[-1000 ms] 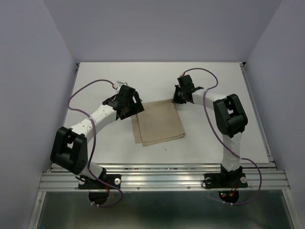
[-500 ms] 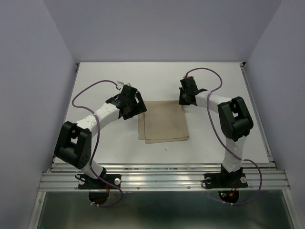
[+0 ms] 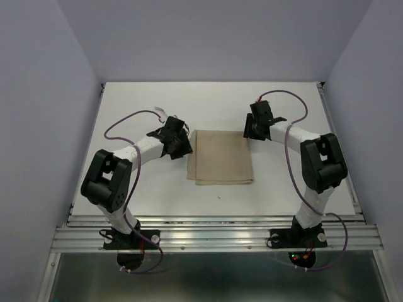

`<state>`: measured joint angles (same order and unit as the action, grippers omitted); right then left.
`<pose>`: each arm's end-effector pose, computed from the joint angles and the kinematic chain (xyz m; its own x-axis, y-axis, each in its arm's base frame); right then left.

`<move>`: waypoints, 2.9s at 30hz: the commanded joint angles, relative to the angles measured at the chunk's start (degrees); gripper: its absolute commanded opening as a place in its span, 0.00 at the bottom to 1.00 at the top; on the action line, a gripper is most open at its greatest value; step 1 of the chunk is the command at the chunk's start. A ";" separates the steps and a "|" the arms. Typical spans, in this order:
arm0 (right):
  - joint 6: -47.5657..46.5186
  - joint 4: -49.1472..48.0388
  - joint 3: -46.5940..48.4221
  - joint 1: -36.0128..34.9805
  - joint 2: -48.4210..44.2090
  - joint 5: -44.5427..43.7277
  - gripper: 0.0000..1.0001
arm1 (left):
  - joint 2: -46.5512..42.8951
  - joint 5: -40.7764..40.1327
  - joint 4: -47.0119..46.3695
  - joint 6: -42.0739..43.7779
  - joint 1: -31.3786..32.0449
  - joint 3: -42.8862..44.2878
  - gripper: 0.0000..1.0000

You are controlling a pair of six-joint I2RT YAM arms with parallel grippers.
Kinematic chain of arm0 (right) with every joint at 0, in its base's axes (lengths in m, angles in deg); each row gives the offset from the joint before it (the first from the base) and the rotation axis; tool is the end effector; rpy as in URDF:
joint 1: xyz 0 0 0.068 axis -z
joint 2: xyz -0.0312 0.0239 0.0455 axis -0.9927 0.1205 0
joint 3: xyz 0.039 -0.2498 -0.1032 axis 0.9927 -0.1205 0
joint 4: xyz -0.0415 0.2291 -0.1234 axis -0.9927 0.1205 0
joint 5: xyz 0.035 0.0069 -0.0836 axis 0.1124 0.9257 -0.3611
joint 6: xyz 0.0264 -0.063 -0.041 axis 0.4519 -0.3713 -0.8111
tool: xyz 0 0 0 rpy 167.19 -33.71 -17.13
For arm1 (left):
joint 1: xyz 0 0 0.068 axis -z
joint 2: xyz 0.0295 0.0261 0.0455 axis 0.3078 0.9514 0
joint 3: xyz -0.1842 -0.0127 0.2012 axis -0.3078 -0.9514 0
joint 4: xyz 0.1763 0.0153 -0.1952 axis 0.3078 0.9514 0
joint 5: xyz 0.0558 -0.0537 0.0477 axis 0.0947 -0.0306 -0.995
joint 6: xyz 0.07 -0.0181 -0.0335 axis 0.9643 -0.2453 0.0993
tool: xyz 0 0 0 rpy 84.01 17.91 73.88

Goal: Fold the napkin into a case and place the utensils inside
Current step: Fold the lower triangle-folded napkin at the center of the board.

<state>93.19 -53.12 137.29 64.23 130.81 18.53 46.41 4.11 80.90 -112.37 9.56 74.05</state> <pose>0.4051 0.1244 0.1569 -0.7624 0.1439 -0.6309 0.1006 0.9895 0.1042 0.3359 -0.1754 0.1738 -0.8013 -0.3078 -0.5131 -0.0635 0.8964 -0.4386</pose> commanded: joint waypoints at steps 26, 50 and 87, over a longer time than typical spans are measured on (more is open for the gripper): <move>6.33 4.73 20.55 -20.70 10.83 -0.22 0.52 | -5.46 -1.96 -5.27 -7.10 6.97 -17.23 0.00; 9.32 7.36 32.34 -22.98 21.12 -7.69 0.48 | -9.15 -0.82 -6.85 -7.01 6.88 -19.42 0.00; 10.72 6.40 36.29 -22.98 22.44 -8.93 0.01 | -10.03 2.43 -7.73 -6.05 7.14 -20.57 0.00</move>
<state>103.11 -45.21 170.95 41.69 152.16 10.51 37.91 6.40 71.35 -119.52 16.46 55.01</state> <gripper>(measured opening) 0.015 0.019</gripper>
